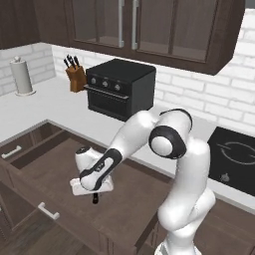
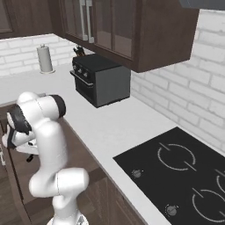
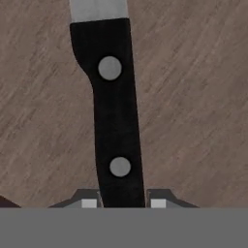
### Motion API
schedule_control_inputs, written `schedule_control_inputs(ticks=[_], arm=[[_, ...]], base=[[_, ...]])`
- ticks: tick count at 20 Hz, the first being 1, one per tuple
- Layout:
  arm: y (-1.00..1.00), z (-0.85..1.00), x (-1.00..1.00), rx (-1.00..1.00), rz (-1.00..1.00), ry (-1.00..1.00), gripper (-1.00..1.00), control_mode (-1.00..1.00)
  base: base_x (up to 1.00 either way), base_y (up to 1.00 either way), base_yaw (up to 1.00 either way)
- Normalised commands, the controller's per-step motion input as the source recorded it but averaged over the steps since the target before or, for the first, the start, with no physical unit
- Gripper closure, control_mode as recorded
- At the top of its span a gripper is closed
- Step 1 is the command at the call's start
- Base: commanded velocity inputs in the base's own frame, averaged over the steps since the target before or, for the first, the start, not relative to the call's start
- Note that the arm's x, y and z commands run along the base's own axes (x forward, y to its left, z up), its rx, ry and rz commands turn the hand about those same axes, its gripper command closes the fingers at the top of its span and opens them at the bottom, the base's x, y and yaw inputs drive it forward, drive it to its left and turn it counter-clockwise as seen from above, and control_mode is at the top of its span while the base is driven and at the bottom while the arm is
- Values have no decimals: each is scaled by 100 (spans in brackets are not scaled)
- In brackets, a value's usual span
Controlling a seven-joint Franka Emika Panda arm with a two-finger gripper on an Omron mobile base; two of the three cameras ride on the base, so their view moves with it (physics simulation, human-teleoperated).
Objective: Pick up the knife from the drawer and place it on the cutting board. Then place the meat from the plate to the cutting board.
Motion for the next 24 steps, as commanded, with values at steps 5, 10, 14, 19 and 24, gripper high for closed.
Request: schedule_control_inputs(ticks=[5, 10, 14, 19, 24], arm=[[0, 100, -75, -1, 25, 0, 100, -100], [-2, 100, -44, 0, 23, 0, 100, -100], [-22, 100, -26, 0, 20, 0, 100, -100], [-51, 100, -41, 1, 11, 0, 100, -100], [-61, 100, -40, 6, 6, 0, 100, -100]], base=[[0, 0, 0], [0, 0, 0], [0, 0, 0], [0, 0, 0], [0, 0, 0]])
